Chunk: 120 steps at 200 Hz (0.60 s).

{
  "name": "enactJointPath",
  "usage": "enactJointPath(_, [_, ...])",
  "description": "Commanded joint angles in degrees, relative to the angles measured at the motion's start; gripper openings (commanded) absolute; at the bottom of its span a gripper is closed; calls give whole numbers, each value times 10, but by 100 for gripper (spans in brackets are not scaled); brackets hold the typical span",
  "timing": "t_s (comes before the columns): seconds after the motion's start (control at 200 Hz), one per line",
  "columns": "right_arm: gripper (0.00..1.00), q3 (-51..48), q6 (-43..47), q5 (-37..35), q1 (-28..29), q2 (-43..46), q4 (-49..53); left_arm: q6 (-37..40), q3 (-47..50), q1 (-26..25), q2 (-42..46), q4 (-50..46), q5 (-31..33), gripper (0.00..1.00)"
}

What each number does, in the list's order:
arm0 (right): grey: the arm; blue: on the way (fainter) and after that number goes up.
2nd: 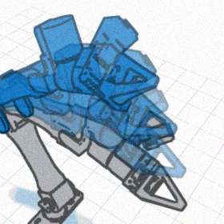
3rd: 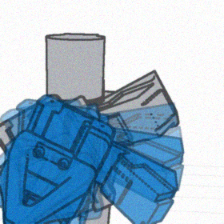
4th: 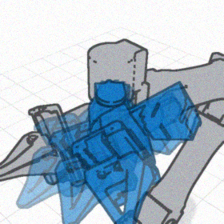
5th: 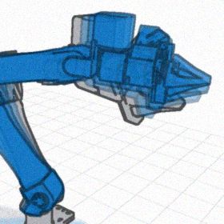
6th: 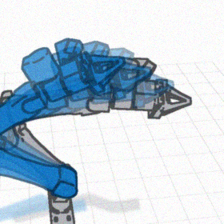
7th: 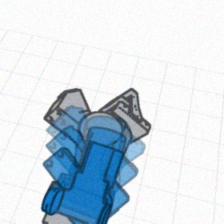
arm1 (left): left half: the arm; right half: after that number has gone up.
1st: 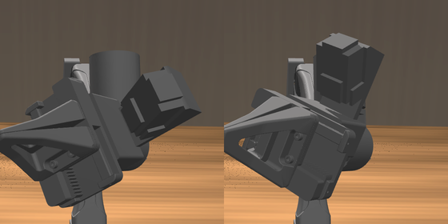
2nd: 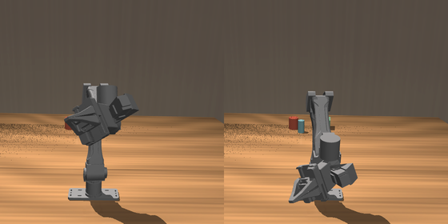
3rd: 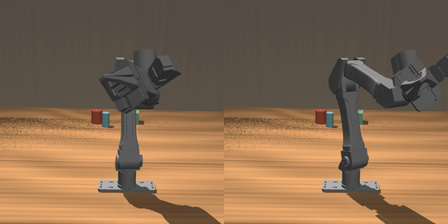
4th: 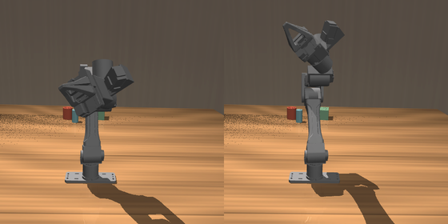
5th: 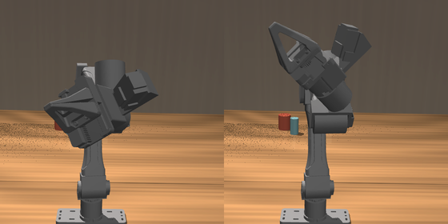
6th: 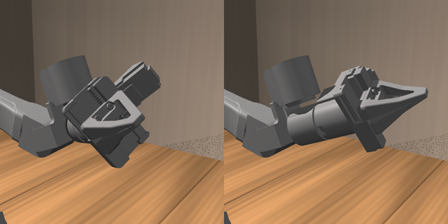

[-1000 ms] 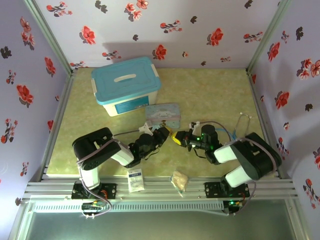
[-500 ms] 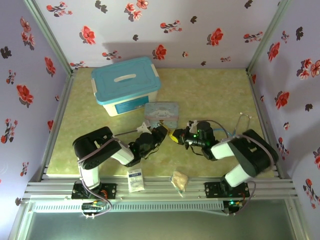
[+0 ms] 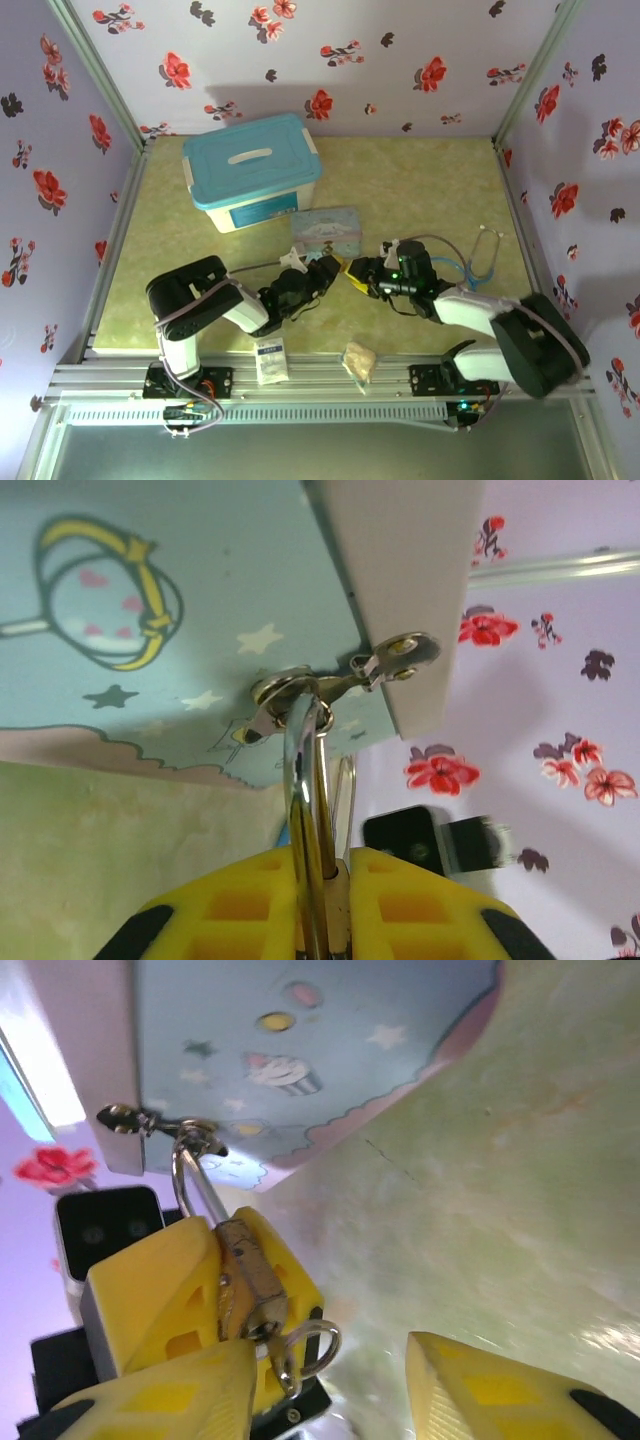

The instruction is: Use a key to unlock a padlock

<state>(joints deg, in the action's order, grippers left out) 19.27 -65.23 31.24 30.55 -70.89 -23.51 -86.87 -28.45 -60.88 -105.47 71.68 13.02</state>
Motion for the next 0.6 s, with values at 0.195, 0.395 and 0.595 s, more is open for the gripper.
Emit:
enactJointPath(0.195, [43, 59, 352, -283, 60, 208, 412, 9, 16, -14, 3, 36, -30, 0])
enactJointPath(0.395, [43, 23, 451, -440, 177, 267, 339, -1, 23, -14, 7, 32, -27, 0])
enactJointPath(0.595, [44, -11, 586, -478, 258, 236, 236, -13, 27, -19, -3, 32, -20, 0])
